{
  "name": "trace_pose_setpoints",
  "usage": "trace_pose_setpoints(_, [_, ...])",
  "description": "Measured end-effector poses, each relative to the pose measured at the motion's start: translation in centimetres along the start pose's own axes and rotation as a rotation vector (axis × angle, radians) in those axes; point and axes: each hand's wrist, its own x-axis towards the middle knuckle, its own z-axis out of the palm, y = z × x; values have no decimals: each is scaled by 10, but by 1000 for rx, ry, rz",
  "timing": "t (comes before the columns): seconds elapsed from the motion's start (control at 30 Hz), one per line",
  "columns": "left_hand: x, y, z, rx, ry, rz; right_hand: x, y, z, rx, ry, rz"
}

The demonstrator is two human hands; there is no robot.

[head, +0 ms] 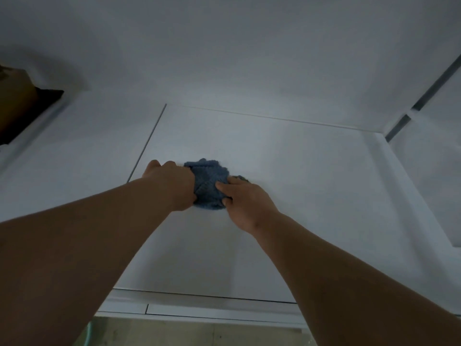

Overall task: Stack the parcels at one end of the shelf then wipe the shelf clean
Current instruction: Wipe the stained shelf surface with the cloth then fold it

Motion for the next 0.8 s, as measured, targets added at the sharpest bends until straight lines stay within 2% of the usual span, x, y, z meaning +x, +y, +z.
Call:
trace_pose_setpoints(0.23, [-40, -33, 12, 8, -21, -3, -18, -53, 9, -17, -117, 10])
trace_pose_setpoints(0.8, [-155, -74, 58, 13, 44, 106, -104, -153, 55, -42, -88, 70])
